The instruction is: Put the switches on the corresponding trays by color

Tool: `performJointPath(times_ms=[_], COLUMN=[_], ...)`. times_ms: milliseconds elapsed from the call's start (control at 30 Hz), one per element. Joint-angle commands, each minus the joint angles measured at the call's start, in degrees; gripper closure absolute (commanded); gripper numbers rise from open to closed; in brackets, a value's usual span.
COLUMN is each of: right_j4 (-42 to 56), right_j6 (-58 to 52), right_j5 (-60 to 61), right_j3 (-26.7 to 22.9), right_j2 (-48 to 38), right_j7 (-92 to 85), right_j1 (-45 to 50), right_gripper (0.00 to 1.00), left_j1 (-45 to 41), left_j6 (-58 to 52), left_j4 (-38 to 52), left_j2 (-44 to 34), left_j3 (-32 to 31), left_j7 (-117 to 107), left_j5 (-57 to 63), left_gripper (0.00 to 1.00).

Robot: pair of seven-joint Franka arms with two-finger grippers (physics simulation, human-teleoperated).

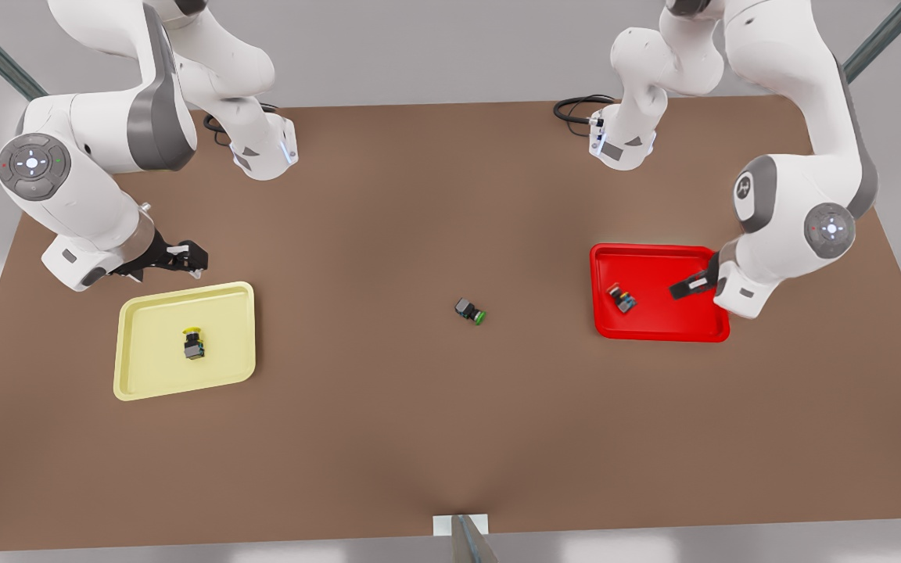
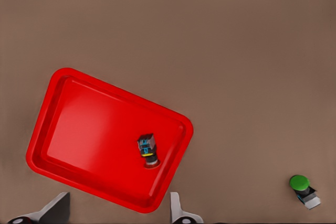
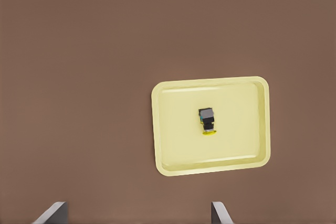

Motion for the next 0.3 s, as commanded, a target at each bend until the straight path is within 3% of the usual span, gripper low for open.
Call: performJointPath(times_ms=[0, 33, 67, 100, 133, 267], right_j4=[0.00, 0.00, 0.00, 0.00, 0.00, 0.00], right_j6=[0.00, 0.00, 0.00, 0.00, 0.00, 0.00], right_j5=[0.00, 0.00, 0.00, 0.00, 0.00, 0.00], right_j3=[0.00, 0.00, 0.00, 0.00, 0.00, 0.00], right_j2=[0.00, 0.00, -0.09, -0.09, -0.09, -0.09], right_j7=[0.00, 0.00, 0.00, 0.00, 0.00, 0.00], right_j1=[0.00, 0.00, 0.00, 0.00, 0.00, 0.00], right_gripper=[0.00, 0.00, 0.00, 0.00, 0.00, 0.00], left_j1=[0.35, 0.96, 7.28, 17.91, 22.84, 25.40], left_j6=[-1.84, -8.34, -10.28, -12.04, -12.57, -12.66], left_j4=[2.39, 7.75, 8.73, 8.64, 7.85, 7.15], left_j2=[0.07, 0.07, -1.59, -4.94, -7.05, -8.28], left_j3=[0.07, 0.07, -3.79, -14.76, -21.63, -21.90], left_j7=[1.36, 2.32, 8.21, 9.18, 9.18, 15.51], left_j5=[2.98, 3.15, 5.18, 7.81, 10.89, 8.96], left_gripper=[0.00, 0.00, 0.00, 0.00, 0.00, 0.00])
